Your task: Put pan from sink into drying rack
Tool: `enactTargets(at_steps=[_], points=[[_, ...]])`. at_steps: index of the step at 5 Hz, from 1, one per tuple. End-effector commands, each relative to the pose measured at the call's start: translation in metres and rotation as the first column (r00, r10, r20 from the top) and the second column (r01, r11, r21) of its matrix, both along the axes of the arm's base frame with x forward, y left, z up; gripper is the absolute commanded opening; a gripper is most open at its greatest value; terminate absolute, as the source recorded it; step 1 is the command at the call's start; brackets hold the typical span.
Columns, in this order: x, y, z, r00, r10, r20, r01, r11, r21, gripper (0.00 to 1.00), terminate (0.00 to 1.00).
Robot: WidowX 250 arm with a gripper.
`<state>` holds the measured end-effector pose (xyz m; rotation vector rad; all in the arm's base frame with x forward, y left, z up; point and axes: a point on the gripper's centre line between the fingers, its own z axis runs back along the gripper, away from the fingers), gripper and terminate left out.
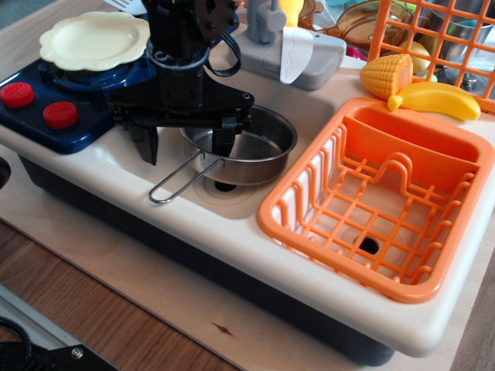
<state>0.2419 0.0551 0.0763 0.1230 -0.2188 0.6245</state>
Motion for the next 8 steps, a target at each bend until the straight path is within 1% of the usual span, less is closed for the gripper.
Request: enactTargets(at_steps=[1,2,3,4,5,6,7,8], points=[[0.009,0.003,-0.002,1.0,-0.019,0.012,0.019,1.0,-0.009,0.0,0.0],[0.012,-0.002,0.009,1.0,-0.016,-0.016,0.016,1.0,0.007,0.0,0.0],[0.016,-0.009,0.034,0.997,-0.005,-0.081,0.009,0.999,0.044,0.0,0.0],[0.014,-0.013,0.058,0.994,0.005,-0.112,0.002,0.998,0.065,0.0,0.0],[-0.001,-0.025,0.083,0.997,-0.002,-0.072,0.008,0.997,0.08,0.0,0.0],[-0.015,-0.046,0.105,1.0,-0.016,-0.001,0.016,0.997,0.077,0.0,0.0],[-0.026,-0.075,0.113,1.0,-0.021,0.011,0.021,0.999,0.048,0.0,0.0],[-0.029,-0.096,0.109,1.0,-0.014,0.004,0.014,1.0,0.0,0.0,0.0]])
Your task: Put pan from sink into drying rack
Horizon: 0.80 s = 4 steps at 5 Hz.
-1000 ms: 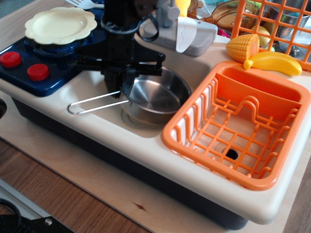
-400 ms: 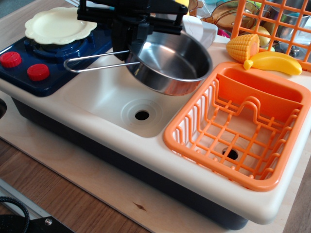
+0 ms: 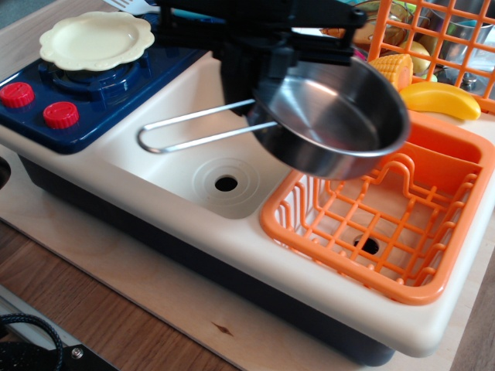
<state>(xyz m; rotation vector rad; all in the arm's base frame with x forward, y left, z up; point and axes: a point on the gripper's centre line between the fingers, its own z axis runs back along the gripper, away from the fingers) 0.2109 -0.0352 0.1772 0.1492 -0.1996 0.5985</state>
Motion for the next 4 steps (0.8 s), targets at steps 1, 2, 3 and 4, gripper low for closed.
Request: enactTargets(at_steps=[1,2,3,4], points=[[0.002,-0.019,-0.003,0.999,0.012,0.033,-0.01,0.998,-0.068,0.0,0.0],[0.003,-0.026,-0.012,0.997,-0.002,0.08,0.01,0.995,-0.095,0.0,0.0],[0.007,-0.031,-0.024,0.991,-0.046,0.125,0.059,0.993,-0.105,1.0,0.0],[0.007,-0.031,-0.024,0.991,-0.046,0.125,0.059,0.993,-0.105,1.0,1.0]])
